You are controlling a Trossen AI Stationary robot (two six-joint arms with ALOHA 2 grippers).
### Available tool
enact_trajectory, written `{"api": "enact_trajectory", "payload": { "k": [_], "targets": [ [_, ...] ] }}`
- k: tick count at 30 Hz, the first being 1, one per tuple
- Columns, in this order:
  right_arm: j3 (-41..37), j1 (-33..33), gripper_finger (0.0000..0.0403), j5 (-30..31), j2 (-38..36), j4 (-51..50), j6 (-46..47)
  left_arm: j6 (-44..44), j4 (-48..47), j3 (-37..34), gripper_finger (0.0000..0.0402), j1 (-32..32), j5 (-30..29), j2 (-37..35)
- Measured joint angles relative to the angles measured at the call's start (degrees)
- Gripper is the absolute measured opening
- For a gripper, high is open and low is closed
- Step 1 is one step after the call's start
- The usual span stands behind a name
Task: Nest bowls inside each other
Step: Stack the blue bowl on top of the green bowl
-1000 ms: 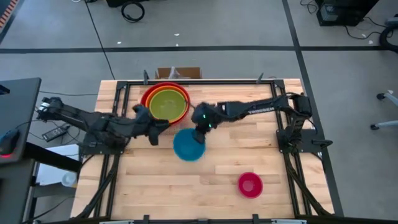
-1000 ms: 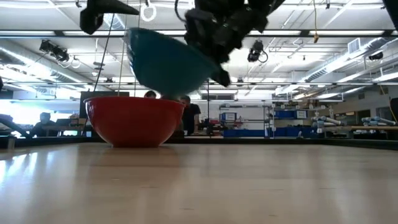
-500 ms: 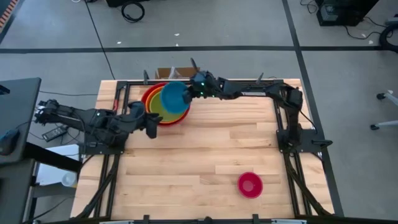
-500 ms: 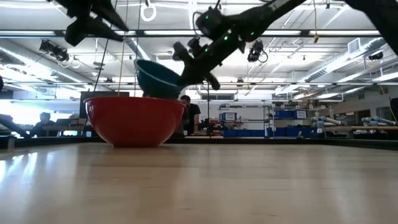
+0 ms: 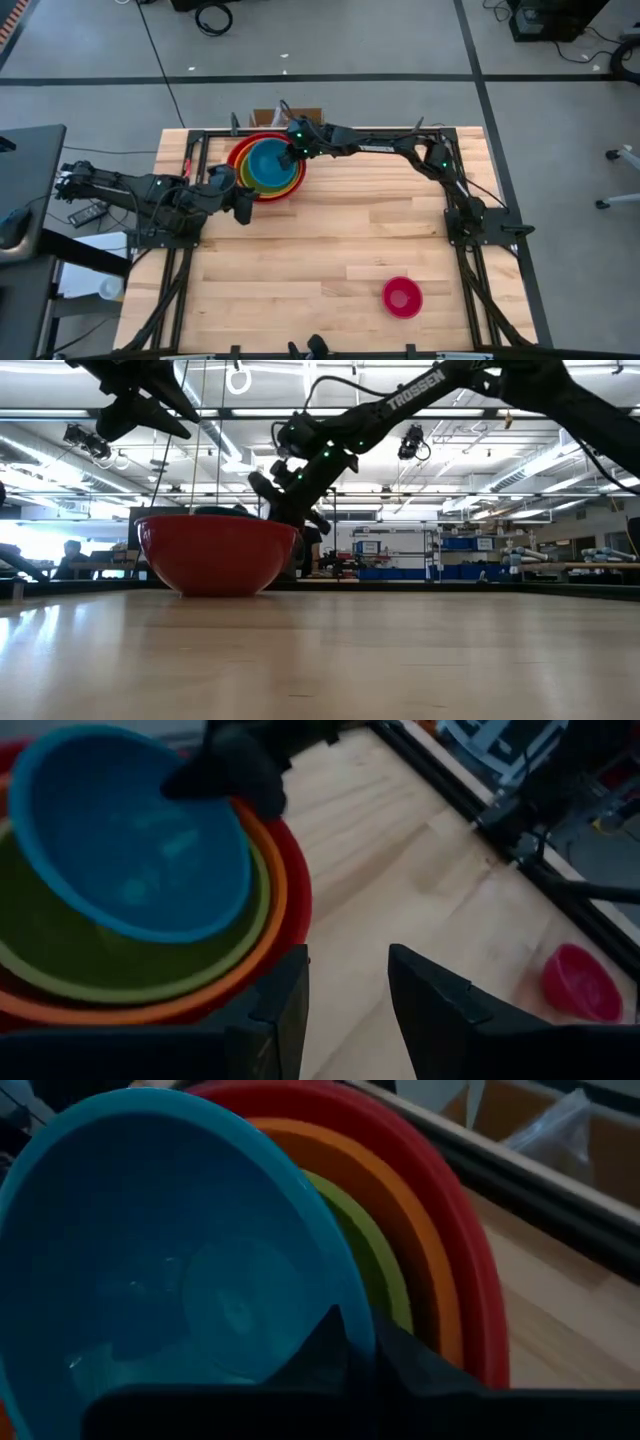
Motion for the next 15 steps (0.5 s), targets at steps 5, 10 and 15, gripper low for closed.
{"api": "enact_trajectory", "payload": {
  "k": [5,10,15],
  "targets": [
    [1.2,-0.2,0.0069,-1.3,1.5,-0.7,0.0,-3.5,-3.6,0.0,0.0141,0.0,1.4,0.0],
    [1.2,-0.1,0.0102,-1.2,0.9,-1.2,0.0,-7.0,-7.5,0.0,0.0141,0.0,1.5,0.0],
    [1.1,-0.1,0.0113,0.1,-2.1,-3.0,0.1,-8.3,-7.6,0.0,0.0141,0.0,1.5,0.0]
  ]
}}
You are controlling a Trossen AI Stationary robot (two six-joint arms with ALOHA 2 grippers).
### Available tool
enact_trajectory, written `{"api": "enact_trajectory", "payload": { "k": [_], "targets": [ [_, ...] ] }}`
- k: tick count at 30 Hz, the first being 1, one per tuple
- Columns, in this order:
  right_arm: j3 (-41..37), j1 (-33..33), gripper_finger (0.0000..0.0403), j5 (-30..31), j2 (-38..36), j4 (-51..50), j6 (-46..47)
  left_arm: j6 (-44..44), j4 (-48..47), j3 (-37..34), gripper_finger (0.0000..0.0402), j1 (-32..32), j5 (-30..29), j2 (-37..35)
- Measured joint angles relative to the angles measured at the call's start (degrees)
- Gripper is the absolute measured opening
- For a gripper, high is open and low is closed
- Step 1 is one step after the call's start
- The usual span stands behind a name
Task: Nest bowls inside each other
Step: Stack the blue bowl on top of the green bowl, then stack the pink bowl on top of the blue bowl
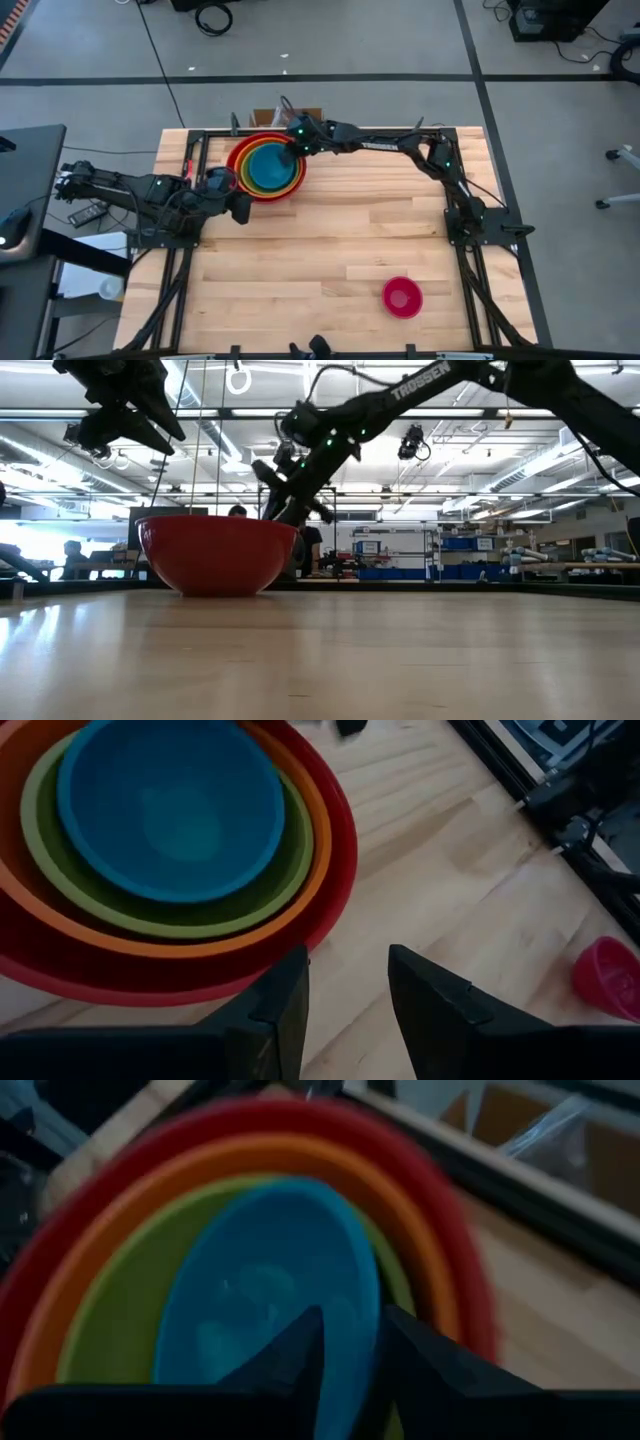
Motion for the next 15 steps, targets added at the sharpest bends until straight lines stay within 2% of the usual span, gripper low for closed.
{"api": "enact_trajectory", "payload": {
  "k": [5,8,13,15],
  "targets": [
    [0.0,0.0,0.0113,1.6,-5.1,-3.9,-2.5,-0.9,0.0,0.0,0.0141,0.0,0.0,0.0],
    [0.0,0.0,0.0113,0.3,-8.6,-10.1,-4.4,-0.9,0.0,0.0,0.0141,0.0,0.0,0.0],
    [0.0,-1.6,0.0113,-13.6,-13.8,-29.0,-9.4,-1.1,0.1,0.0,0.0141,0.0,-0.1,0.0],
    [0.0,-2.0,0.0113,-16.2,-15.2,-37.5,-11.1,-1.0,0.5,0.0,0.0141,0.0,-0.2,0.2]
  ]
}}
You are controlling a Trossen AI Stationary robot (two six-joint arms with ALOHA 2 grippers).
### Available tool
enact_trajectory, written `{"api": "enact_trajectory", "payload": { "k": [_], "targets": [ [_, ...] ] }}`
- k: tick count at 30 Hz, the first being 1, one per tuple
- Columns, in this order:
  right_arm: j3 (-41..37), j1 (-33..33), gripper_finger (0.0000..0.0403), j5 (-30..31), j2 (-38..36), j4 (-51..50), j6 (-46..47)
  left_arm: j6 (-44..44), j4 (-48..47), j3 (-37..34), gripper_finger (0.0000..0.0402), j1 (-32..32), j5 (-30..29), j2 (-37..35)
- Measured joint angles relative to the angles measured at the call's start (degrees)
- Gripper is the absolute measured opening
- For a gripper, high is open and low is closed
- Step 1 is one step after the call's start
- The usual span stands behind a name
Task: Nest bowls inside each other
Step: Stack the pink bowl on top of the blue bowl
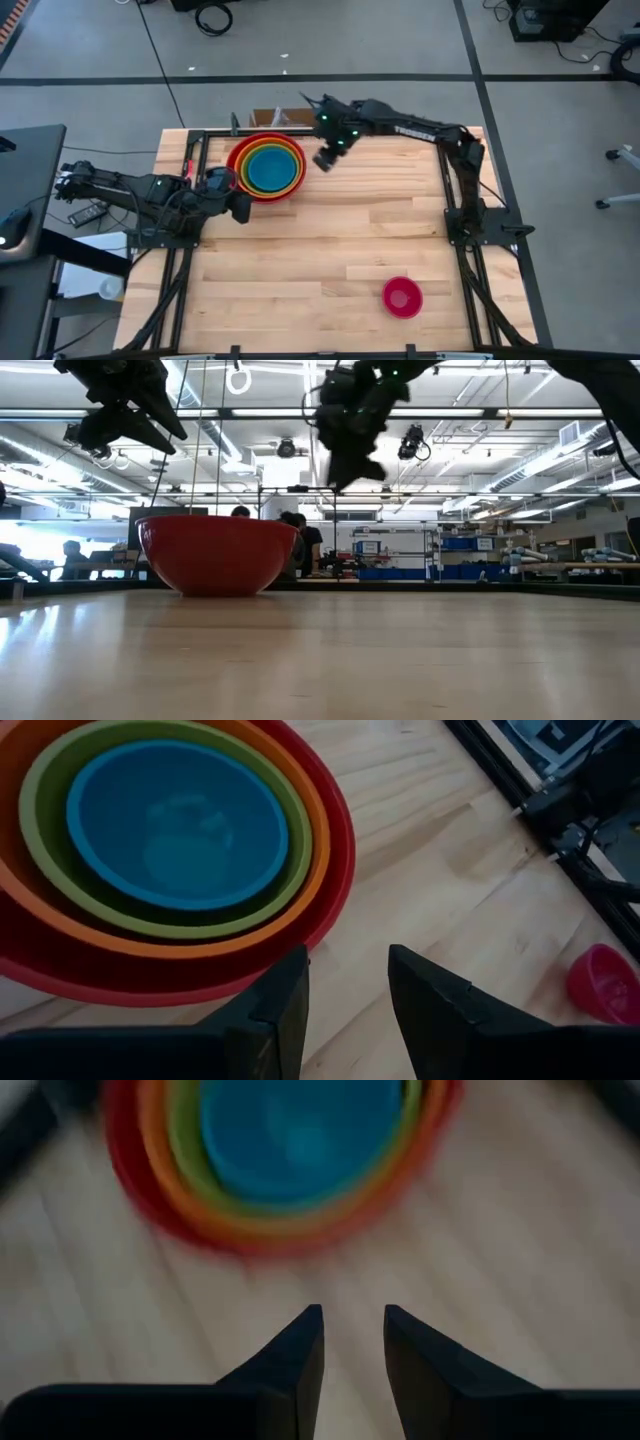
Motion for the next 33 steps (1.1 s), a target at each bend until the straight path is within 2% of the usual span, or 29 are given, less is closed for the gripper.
{"api": "enact_trajectory", "payload": {
  "k": [3,5,12,18,23,26,28,33],
  "targets": [
    [-1.0,0.6,0.0113,2.8,-2.4,-8.4,-4.4,0.1,0.4,0.0,0.0141,0.1,0.0,0.2],
    [-2.9,1.2,0.0113,3.8,-4.0,-10.3,-6.2,1.4,1.8,0.0,0.0141,0.1,0.0,0.7],
    [-17.3,4.3,0.0113,1.5,-12.0,-6.9,-6.3,12.2,17.3,0.0,0.0142,0.1,1.1,4.5],
    [-32.3,11.0,0.0113,2.7,-19.8,-2.1,-1.8,20.4,32.6,0.0,0.0142,0.1,3.9,10.7],
    [-40.0,17.6,0.0113,3.0,-24.7,-2.0,3.2,26.4,38.9,0.0,0.0142,0.2,6.4,16.2],
    [-44.2,22.3,0.0113,7.4,-26.7,0.4,9.2,26.9,41.0,0.0,0.0142,0.6,7.8,19.0],
    [-46.6,25.3,0.0114,8.1,-27.5,2.2,13.0,26.1,42.6,0.0,0.0142,1.0,9.4,20.7],
    [-50.5,33.4,0.0124,3.9,-28.1,3.2,22.4,24.3,45.7,0.0,0.0141,0.7,11.9,24.1]
  ]
}}
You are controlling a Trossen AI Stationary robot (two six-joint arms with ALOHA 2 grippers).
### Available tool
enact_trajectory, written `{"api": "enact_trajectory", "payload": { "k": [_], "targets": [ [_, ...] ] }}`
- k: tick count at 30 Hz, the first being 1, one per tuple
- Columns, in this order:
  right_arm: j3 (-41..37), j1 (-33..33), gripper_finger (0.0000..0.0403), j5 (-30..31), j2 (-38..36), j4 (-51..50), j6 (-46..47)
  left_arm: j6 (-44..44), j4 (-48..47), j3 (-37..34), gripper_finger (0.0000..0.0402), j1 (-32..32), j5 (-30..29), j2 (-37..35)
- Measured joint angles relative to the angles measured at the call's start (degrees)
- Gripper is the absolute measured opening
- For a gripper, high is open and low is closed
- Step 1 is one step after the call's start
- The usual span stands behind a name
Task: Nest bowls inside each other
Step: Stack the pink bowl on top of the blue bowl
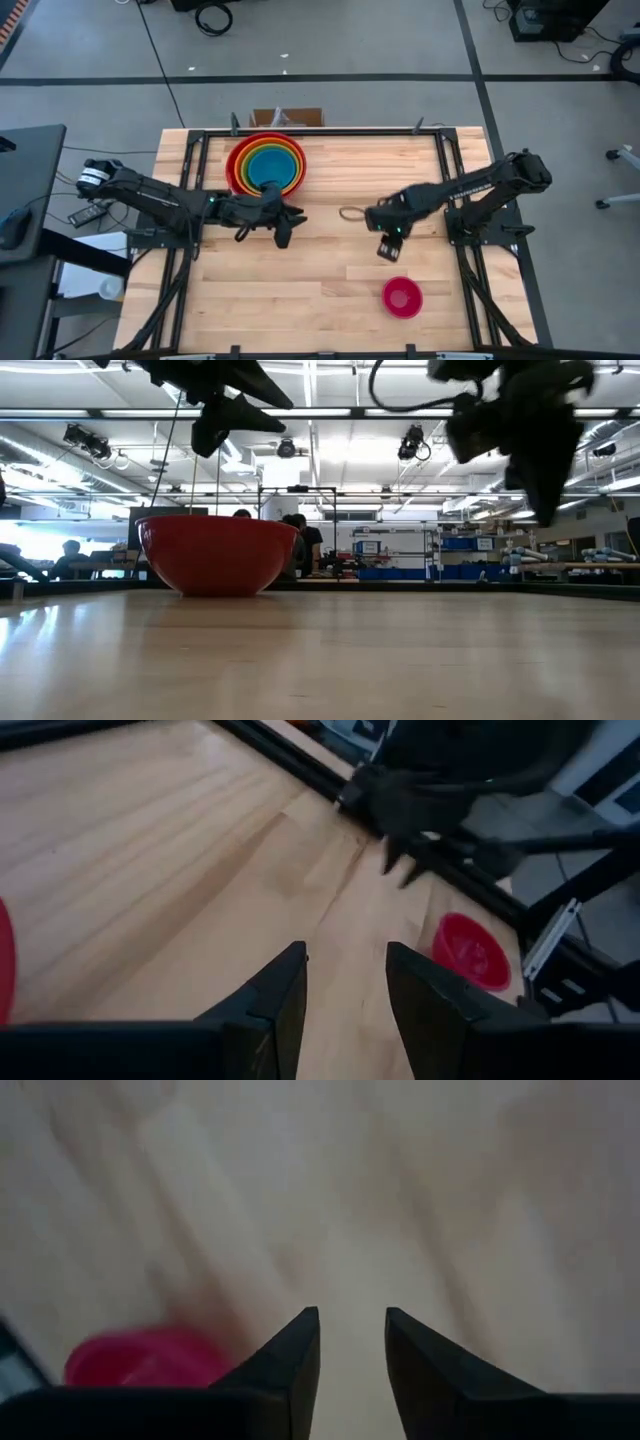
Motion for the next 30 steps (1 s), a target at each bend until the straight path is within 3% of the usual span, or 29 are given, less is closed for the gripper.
{"api": "enact_trajectory", "payload": {
  "k": [3,12,18,30],
  "targets": [
    [-0.5,5.7,0.0140,-1.3,-0.1,0.7,3.0,-0.1,-0.2,0.0,0.0141,-0.1,-0.7,1.9],
    [-4.0,18.9,0.0192,2.6,0.0,7.2,15.1,-0.1,2.6,0.0,0.0141,-0.7,-1.4,7.3],
    [-6.0,22.9,0.0201,6.5,0.0,9.0,20.9,-0.2,4.2,0.0,0.0141,-1.3,-1.4,8.8],
    [-10.7,26.0,0.0195,7.4,0.0,13.6,27.6,0.3,4.1,0.0,0.0141,-0.5,-1.4,8.8]
  ]
}}
